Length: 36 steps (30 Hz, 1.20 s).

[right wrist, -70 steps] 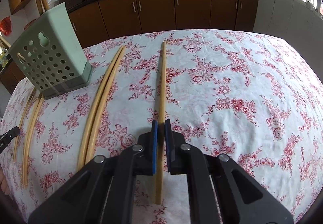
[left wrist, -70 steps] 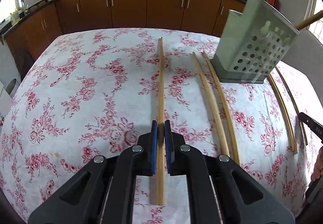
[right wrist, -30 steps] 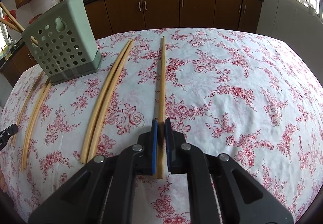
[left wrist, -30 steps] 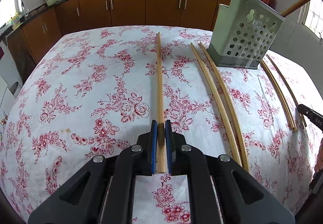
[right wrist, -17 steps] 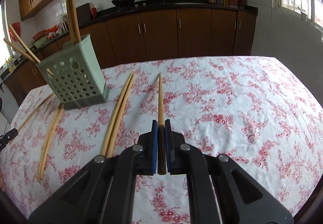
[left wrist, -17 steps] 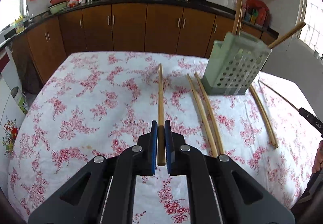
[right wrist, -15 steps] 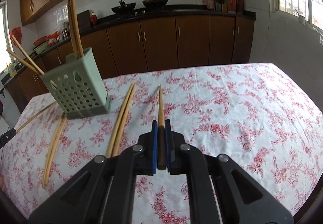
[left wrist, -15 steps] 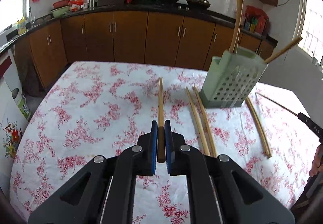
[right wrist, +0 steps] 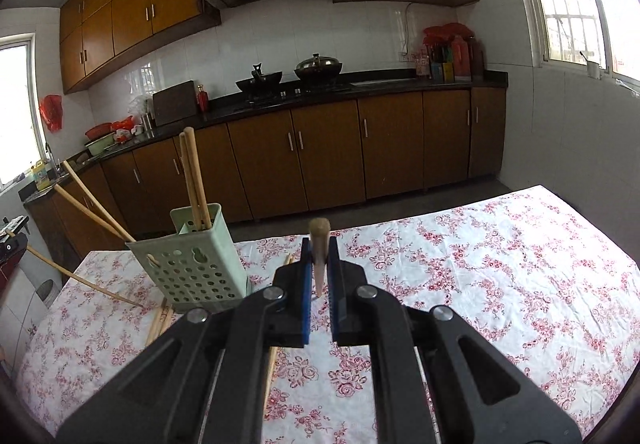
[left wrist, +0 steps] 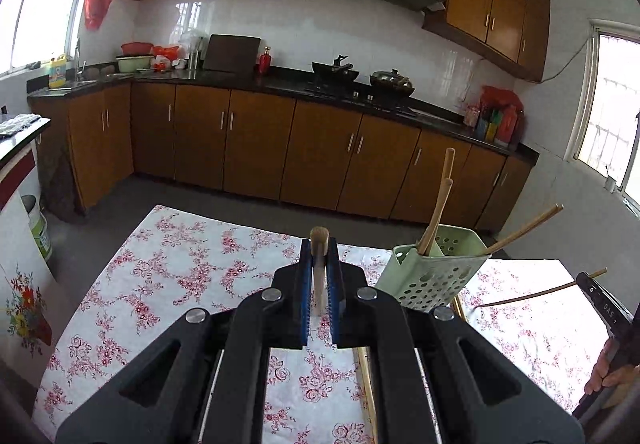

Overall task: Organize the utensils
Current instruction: 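Carry the chopsticks over the green holder with both tools, tips pointing down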

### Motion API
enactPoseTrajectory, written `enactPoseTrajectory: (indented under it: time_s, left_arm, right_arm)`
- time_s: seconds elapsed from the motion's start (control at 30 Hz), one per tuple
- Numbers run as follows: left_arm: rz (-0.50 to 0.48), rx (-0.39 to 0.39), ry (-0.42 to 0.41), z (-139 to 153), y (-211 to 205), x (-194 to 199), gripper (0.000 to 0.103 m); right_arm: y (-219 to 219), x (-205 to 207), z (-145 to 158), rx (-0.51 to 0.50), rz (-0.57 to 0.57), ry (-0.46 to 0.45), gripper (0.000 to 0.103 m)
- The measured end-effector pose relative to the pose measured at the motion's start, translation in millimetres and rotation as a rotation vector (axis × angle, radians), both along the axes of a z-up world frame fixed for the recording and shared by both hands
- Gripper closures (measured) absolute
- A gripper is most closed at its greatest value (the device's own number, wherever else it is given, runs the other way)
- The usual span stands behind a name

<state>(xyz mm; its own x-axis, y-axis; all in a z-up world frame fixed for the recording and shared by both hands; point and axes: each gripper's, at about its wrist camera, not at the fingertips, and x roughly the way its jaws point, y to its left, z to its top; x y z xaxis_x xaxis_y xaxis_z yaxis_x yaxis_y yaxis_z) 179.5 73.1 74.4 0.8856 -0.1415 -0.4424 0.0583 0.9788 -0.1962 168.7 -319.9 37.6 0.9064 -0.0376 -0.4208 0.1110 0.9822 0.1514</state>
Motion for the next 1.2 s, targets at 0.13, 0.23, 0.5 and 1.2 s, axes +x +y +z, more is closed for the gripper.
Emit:
enactPoseTrajectory:
  time_s: [0.13, 0.23, 0.5, 1.2]
  left_arm:
    - [-0.005, 0.004, -0.005, 3, -1, 1, 0.096]
    - [-0.024, 0.009, -0.02, 9, -3, -4, 0.096]
    - [-0.098, -0.012, -0.076, 39, -20, -21, 0.096]
    - [0.004, -0.079, -0.347, 103, -86, 32, 0.096]
  right_arm:
    - [6, 1, 5, -0.007, 0.01, -0.012, 0.095]
    - [10, -2, 14, -0.01, 0.028, -0.027, 0.095]
    - [18, -19, 62, 0.057, 0.128, -0.094, 0.095]
    - [65, 29, 112, 0.06, 0.187, -0.313, 0.095]
